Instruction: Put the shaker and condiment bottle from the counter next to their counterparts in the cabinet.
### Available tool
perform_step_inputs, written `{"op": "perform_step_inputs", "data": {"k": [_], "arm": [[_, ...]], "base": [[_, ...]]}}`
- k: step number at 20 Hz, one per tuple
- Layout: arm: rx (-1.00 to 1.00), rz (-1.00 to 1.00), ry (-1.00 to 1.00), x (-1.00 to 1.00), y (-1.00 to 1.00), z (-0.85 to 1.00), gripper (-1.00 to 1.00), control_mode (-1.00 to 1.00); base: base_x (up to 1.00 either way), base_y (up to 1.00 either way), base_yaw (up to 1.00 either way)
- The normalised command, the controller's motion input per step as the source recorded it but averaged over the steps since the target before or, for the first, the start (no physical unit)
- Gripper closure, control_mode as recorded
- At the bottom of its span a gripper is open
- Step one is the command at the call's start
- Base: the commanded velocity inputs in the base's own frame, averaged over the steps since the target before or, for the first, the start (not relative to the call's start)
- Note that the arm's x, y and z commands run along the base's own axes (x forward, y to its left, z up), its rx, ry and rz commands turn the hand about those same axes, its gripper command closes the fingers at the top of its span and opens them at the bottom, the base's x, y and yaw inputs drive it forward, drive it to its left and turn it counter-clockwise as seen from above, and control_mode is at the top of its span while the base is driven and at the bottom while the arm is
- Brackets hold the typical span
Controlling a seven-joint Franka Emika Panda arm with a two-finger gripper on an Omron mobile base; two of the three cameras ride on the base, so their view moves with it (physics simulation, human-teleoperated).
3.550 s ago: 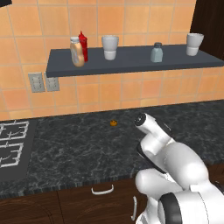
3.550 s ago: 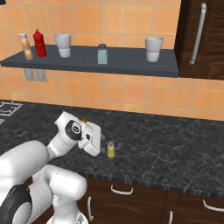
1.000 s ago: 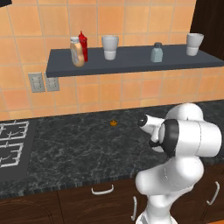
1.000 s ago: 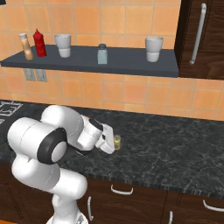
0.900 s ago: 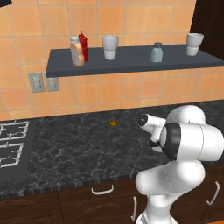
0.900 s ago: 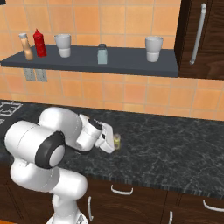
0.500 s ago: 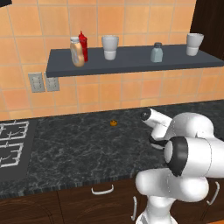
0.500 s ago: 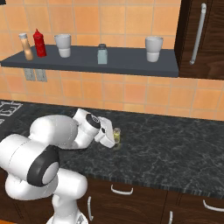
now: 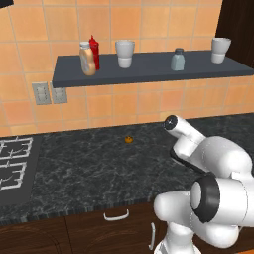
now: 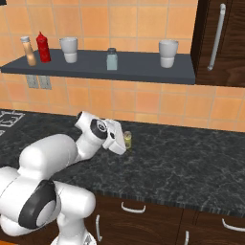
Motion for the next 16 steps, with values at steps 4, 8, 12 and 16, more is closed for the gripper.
{"op": "perform_step_inputs", "data": {"k": [4, 8, 12, 16], "arm": [[0.00, 0.04, -0.13, -0.18, -0.02, 0.47, 1.00, -1.00], [0.00, 0.07, -0.12, -0.17, -0.02, 0.49, 1.00, -1.00], [0.00, 0.11, -0.11, -0.18, -0.01, 0.55, 1.00, -1.00], [0.00, 0.15, -0.13, -0.26, 0.00, 0.56, 1.00, -1.00]], "base": [[0.00, 0.00, 0.00], [0.00, 0.00, 0.00], [0.00, 0.00, 0.00], [0.00, 0.00, 0.00]]}}
